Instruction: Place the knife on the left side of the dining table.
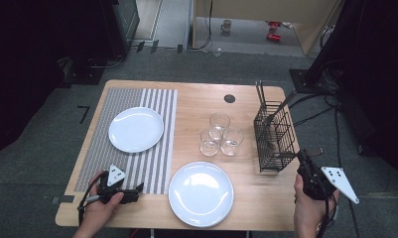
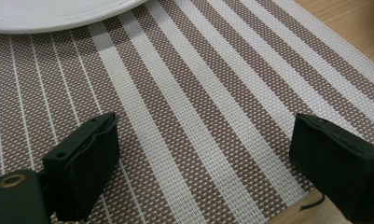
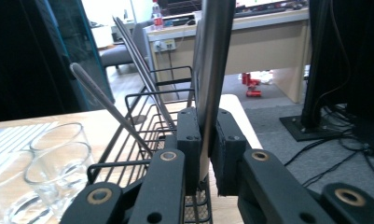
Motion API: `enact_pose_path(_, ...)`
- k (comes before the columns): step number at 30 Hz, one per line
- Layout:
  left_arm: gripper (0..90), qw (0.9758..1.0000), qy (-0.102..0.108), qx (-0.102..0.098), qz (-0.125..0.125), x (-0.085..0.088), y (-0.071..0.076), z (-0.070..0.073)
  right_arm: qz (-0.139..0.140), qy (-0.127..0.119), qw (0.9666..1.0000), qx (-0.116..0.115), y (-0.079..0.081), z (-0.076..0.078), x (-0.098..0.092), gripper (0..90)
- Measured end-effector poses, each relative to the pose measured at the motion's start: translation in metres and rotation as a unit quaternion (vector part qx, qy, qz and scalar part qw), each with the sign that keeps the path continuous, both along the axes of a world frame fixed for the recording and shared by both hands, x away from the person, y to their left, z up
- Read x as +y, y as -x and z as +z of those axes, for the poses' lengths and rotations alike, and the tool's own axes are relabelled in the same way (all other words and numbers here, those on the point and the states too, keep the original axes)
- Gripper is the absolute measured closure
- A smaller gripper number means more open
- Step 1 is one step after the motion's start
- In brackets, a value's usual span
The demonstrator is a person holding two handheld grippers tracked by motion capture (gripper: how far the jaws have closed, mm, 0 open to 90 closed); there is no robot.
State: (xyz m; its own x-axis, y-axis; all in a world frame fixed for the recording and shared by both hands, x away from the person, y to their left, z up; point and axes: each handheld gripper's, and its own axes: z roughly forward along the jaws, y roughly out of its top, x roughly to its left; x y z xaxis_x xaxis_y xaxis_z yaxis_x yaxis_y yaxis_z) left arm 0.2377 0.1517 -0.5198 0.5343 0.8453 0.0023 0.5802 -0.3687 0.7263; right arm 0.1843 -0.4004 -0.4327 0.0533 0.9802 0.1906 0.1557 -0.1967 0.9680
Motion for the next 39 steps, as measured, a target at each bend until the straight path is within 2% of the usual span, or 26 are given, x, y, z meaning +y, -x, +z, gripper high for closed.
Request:
enact_pose_path(8, 8.8, 1.0, 0.0, 0.0, 0.0, 0.0, 0.0, 0.0, 0.004, 0.004, 1.0, 0.001, 0.0, 0.0, -0.001, 84.0)
enact_pose_path(14, 8.8, 1.0, 0.001, 0.0, 0.001, 0.0, 0.0, 0.0, 0.011, 0.003, 0.9998, 0.014, -0.006, 0.006, -0.004, 84.1)
enact_pose_path(18, 8.8, 1.0, 0.001, 0.0, 0.001, 0.0, 0.0, 0.0, 0.015, 0.012, 0.9998, 0.005, -0.007, 0.011, -0.005, 84.1)
enact_pose_path(23, 8.8, 1.0, 0.001, 0.0, 0.0, 0.0, 0.0, 0.0, 0.027, 0.025, 0.9993, -0.004, -0.008, 0.027, -0.002, 84.1)
enact_pose_path(27, 8.8, 1.0, 0.001, 0.0, 0.001, 0.0, 0.0, 0.0, 0.034, 0.021, 0.9992, -0.007, -0.008, 0.034, 0.001, 84.1)
enact_pose_path(28, 8.8, 1.0, 0.001, 0.0, 0.001, 0.0, 0.0, 0.0, 0.031, 0.033, 0.9989, -0.008, -0.006, 0.04, 0.004, 84.1)
enact_pose_path(30, 8.8, 1.0, 0.0, 0.0, 0.001, 0.0, 0.0, 0.0, 0.029, 0.041, 0.9987, -0.013, -0.004, 0.047, 0.007, 84.0)
enact_pose_path(39, 8.8, 1.0, 0.001, 0.0, 0.0, 0.0, 0.0, 0.0, 0.039, 0.046, 0.9975, -0.035, 0.0, 0.072, 0.017, 84.0)
